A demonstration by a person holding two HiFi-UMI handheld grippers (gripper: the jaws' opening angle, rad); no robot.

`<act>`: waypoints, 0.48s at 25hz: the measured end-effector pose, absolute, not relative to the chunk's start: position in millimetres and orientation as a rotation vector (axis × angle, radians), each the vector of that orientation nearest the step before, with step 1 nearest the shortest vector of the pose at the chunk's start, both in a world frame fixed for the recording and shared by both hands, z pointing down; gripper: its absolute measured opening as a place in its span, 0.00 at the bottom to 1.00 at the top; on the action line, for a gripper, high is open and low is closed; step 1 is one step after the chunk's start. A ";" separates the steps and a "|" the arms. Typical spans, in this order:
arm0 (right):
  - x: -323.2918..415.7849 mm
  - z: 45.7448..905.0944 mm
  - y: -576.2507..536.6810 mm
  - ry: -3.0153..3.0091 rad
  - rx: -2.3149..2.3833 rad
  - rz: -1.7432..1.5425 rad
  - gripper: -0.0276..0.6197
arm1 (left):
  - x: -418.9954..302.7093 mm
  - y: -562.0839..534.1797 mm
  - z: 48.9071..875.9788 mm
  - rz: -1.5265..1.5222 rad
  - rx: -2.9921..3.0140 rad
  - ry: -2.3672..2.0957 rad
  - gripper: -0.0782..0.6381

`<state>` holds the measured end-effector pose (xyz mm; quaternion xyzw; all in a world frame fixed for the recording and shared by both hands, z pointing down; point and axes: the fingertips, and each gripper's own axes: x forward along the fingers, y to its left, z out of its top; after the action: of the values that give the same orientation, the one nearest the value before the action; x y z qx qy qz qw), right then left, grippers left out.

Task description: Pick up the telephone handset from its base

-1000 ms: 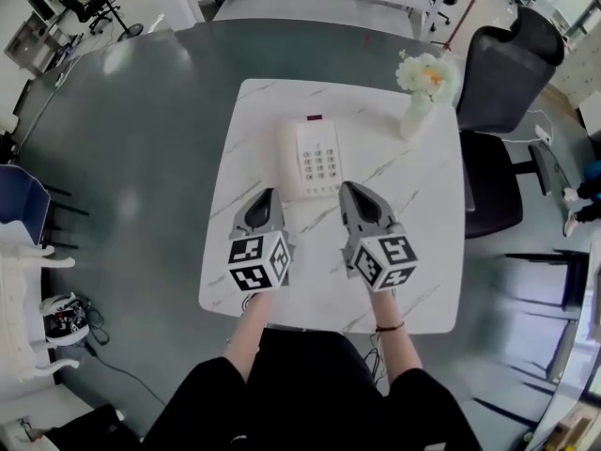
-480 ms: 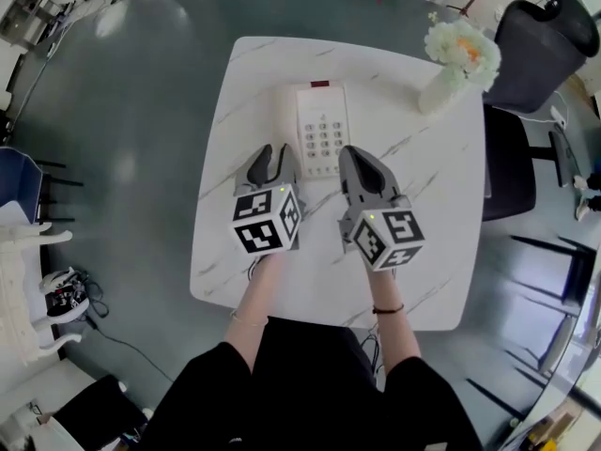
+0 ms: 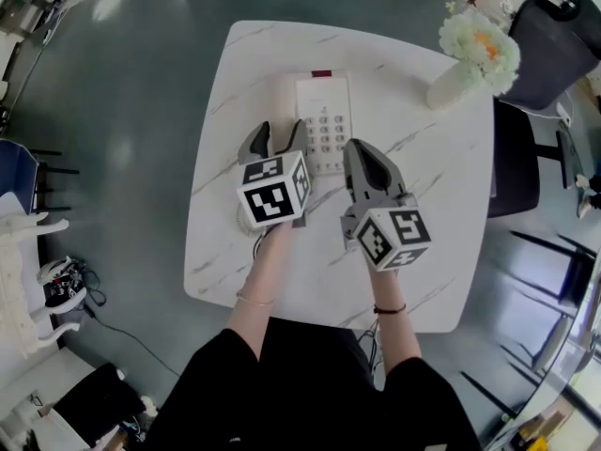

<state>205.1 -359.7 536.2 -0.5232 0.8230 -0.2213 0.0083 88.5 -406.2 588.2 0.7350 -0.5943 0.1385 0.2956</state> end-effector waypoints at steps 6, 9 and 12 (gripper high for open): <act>208.7 542.3 -362.1 2.548 -1.639 -0.716 0.03 | 90.7 -415.2 598.7 0.460 1.938 -1.589 0.44; 210.1 544.3 -363.5 2.540 -1.642 -0.725 0.03 | 91.0 -415.7 607.8 0.489 1.893 -1.581 0.44; 211.1 546.5 -363.1 2.535 -1.649 -0.730 0.03 | 88.9 -416.1 610.6 0.536 1.884 -1.611 0.43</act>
<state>211.1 -363.1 546.5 -0.5301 0.8147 -0.2346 0.0151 88.9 -416.1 610.6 0.7091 -0.6064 0.2018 0.2978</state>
